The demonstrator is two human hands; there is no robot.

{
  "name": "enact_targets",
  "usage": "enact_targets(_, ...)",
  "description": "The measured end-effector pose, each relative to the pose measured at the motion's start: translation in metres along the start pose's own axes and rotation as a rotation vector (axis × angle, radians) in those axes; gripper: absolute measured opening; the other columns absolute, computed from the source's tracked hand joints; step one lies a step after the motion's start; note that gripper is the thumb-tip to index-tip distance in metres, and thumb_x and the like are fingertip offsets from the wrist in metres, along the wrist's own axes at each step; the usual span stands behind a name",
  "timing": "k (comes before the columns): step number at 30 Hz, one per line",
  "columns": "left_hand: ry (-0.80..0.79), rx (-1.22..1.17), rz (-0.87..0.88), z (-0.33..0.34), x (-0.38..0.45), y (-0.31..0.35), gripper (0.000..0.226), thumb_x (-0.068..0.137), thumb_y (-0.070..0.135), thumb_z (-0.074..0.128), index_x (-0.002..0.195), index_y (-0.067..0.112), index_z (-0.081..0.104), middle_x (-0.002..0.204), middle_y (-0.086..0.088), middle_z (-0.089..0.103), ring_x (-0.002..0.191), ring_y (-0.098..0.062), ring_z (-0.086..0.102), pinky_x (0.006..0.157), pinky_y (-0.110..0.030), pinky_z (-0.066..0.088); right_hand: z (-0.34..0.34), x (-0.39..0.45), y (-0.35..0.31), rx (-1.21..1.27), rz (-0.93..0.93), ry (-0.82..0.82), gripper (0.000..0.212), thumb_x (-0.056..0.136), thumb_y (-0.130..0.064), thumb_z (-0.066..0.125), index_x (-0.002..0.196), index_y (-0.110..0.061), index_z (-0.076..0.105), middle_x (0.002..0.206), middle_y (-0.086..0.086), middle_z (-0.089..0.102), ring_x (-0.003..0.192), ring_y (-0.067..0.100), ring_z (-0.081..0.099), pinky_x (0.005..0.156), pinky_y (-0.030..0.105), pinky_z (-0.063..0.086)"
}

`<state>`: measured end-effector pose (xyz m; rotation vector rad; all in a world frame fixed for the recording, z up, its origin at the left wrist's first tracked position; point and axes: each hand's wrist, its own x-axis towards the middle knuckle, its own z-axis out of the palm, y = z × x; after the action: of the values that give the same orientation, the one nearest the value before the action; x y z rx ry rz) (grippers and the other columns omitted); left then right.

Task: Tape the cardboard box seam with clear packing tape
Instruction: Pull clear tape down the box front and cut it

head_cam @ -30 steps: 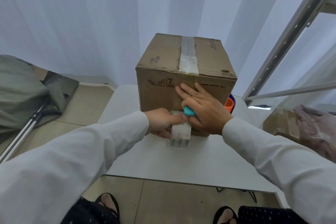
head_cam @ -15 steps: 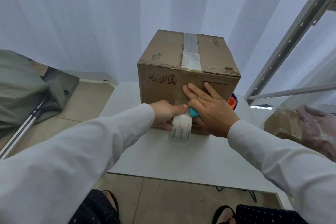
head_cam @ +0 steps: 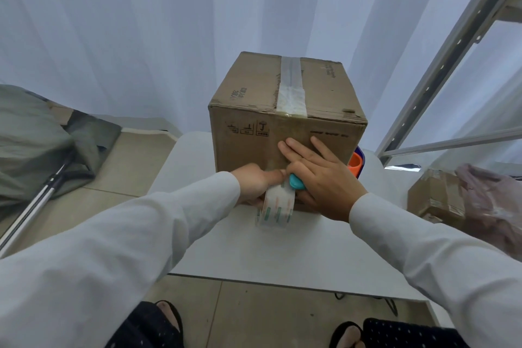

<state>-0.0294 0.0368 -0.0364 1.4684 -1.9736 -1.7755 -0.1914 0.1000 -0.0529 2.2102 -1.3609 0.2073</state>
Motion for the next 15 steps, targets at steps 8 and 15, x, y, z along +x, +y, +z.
enact_targets(8,0.091,0.021,0.067,0.012,-0.005,-0.016,0.054,0.091,0.052,0.036,0.117,0.011,0.060,0.106,-0.009,0.067,0.097,-0.025,0.063,0.083,-0.031,0.047,0.006,0.001,-0.002,0.111,0.073,-0.024,0.028,0.075,-0.033,0.069,0.093,-0.013,0.061,0.135,0.014,0.053,0.130,0.019,0.027,0.106,0.051,0.014)
enact_targets(15,-0.097,0.018,0.126,0.020,-0.015,-0.034,0.043,0.089,0.045,0.048,0.125,0.022,0.053,0.113,0.000,0.070,0.104,-0.013,0.061,0.079,-0.020,0.040,0.003,0.001,-0.003,0.075,0.055,-0.018,0.026,0.073,-0.026,0.074,0.091,-0.012,0.063,0.132,0.014,0.056,0.127,0.027,0.045,0.105,0.051,0.017)
